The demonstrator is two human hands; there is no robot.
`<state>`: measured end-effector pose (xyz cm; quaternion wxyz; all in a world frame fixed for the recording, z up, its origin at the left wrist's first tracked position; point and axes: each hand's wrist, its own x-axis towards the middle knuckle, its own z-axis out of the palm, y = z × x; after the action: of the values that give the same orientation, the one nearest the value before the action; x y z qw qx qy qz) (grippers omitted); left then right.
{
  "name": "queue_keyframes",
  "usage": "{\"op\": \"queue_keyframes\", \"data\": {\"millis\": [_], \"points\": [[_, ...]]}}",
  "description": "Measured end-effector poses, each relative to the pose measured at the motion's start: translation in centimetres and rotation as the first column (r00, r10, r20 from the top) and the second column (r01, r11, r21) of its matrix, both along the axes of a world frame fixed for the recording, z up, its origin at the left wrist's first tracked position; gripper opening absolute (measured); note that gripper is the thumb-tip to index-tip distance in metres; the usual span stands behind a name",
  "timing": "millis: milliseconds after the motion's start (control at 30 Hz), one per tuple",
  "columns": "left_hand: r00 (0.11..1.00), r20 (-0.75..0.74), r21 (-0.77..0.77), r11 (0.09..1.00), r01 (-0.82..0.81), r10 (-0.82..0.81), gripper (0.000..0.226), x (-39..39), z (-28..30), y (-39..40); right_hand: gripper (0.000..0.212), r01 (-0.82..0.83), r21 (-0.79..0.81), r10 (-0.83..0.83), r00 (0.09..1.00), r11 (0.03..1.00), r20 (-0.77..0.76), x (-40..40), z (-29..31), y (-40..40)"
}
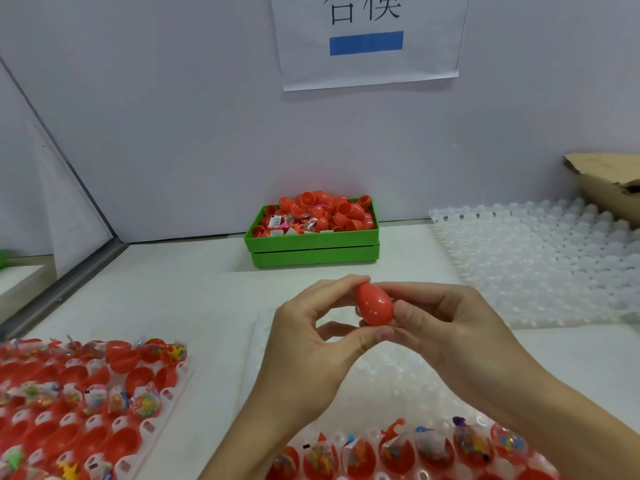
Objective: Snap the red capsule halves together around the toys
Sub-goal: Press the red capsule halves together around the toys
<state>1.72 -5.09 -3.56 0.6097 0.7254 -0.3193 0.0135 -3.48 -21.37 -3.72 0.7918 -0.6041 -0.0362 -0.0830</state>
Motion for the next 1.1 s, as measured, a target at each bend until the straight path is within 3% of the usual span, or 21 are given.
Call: {"op": "queue_keyframes", "data": {"millis": [100, 267, 367, 500, 600, 733, 933, 1033, 1100], "points": [[0.999, -0.036, 0.017, 1.000, 0.010, -0.009, 0.045, 0.19, -0.14, 0.13, 0.037, -0.025, 0.045, 0.027, 0.999, 0.999, -0.045, 0.07, 0.03, -0.07], [0.995, 0.091, 0.133, 0.990, -0.053, 0.041, 0.044, -0.09, -0.41, -0.16, 0.025, 0.088, -0.306, -0.100, 0.995, 0.948, -0.023, -0.16, 0.03, 0.13], [0.989, 0.134, 0.127, 0.988, -0.084, 0.066, 0.047, -0.06, -0.52, -0.21, 0.024, 0.058, -0.184, -0.069, 0.996, 0.981, -0.053, -0.10, 0.16, 0.39], [0.998, 0.051, 0.025, 0.999, -0.025, 0.024, 0.045, 0.02, -0.30, -0.01, 0.040, -0.097, 0.094, 0.109, 0.985, 0.991, -0.135, -0.23, 0.45, 0.66], [0.999, 0.032, 0.000, 1.000, -0.006, 0.006, 0.044, -0.07, -0.36, -0.02, 0.042, -0.125, 0.101, 0.141, 0.975, 0.987, -0.173, -0.26, 0.38, 0.64], [0.995, 0.084, 0.034, 0.998, -0.056, 0.053, 0.045, -0.14, -0.36, -0.11, 0.039, -0.058, 0.044, 0.065, 0.980, 0.997, -0.190, -0.08, 0.30, 0.41], [0.992, 0.112, 0.083, 0.995, -0.060, 0.050, 0.046, -0.11, -0.19, -0.04, 0.029, 0.085, -0.164, -0.094, 0.994, 0.983, -0.048, -0.17, 0.14, 0.39], [1.000, -0.017, -0.043, 0.999, 0.001, -0.002, 0.031, 0.03, 0.23, 0.07, 0.018, 0.317, -0.386, -0.274, 0.948, 0.866, 0.165, -0.32, 0.27, 0.44], [0.996, -0.087, -0.097, 0.995, -0.001, -0.008, 0.025, 0.22, 0.28, 0.14, 0.026, 0.416, -0.443, -0.319, 0.906, 0.794, 0.278, -0.33, 0.20, 0.61]]}}
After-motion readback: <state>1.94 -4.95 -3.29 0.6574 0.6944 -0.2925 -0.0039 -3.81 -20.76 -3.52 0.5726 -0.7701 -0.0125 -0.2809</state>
